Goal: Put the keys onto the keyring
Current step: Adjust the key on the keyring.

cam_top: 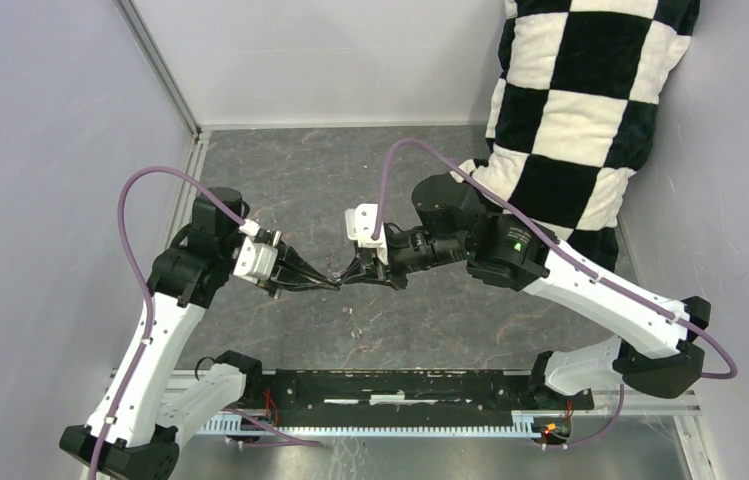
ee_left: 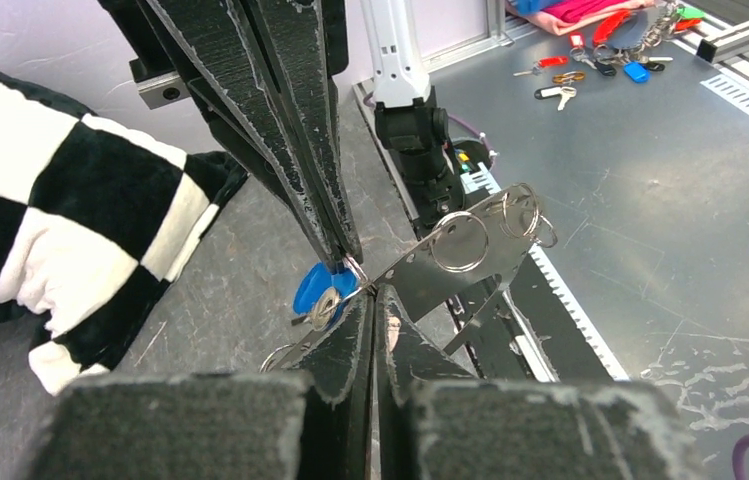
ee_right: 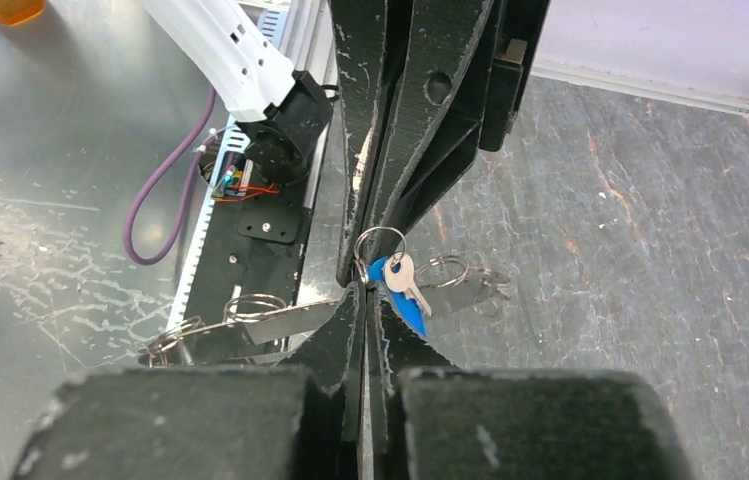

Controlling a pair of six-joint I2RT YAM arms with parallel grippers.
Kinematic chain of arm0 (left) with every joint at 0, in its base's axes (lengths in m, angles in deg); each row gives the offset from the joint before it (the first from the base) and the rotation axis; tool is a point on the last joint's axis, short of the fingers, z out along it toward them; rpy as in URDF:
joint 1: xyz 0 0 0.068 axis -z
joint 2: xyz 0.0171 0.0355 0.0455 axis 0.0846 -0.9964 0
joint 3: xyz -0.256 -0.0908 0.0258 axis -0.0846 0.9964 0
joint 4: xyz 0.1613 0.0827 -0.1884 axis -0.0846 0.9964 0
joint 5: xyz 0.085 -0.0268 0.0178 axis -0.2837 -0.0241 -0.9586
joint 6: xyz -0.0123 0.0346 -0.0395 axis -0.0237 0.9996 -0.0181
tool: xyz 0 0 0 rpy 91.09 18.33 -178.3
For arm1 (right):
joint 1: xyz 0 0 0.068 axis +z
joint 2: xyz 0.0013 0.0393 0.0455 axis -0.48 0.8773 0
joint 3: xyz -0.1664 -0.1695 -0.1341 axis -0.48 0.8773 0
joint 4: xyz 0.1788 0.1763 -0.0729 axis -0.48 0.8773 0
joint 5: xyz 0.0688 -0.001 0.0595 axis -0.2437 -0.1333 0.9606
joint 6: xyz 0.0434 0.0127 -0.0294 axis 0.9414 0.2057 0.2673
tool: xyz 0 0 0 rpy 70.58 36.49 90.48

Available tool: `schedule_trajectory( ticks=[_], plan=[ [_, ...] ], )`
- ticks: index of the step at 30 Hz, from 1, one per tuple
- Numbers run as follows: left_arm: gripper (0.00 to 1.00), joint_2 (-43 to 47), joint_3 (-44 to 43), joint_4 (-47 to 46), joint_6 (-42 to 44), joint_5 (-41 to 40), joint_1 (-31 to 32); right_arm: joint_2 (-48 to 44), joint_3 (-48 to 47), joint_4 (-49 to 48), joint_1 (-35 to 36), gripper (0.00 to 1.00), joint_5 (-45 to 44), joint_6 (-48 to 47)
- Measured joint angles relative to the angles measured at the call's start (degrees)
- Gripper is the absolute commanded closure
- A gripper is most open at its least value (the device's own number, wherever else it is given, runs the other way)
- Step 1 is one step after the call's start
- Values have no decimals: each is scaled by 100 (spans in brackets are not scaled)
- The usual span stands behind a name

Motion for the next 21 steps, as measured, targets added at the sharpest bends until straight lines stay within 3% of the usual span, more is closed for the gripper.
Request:
schedule_trajectory(
  ticks=[2,5,10,17,21],
  plan=[
    [77,0,0,9,-2,-74,-17,-98,212,-229,-2,100,-66,44],
    [71,31,0,11,-17,-173,-20,-299,645,-638,0,100,-205,116],
    [69,282,0,-17,-120,-459,-20,-636,1250,-1102,-2,100,-396,219],
    [70,868,0,-295,-507,-1104,-20,-662,1292,-1167,-9,100,-417,229],
    [57,1025,0,-326,-404,-1534,-17,-649,1272,-1016,-9,100,-387,181]
  ],
)
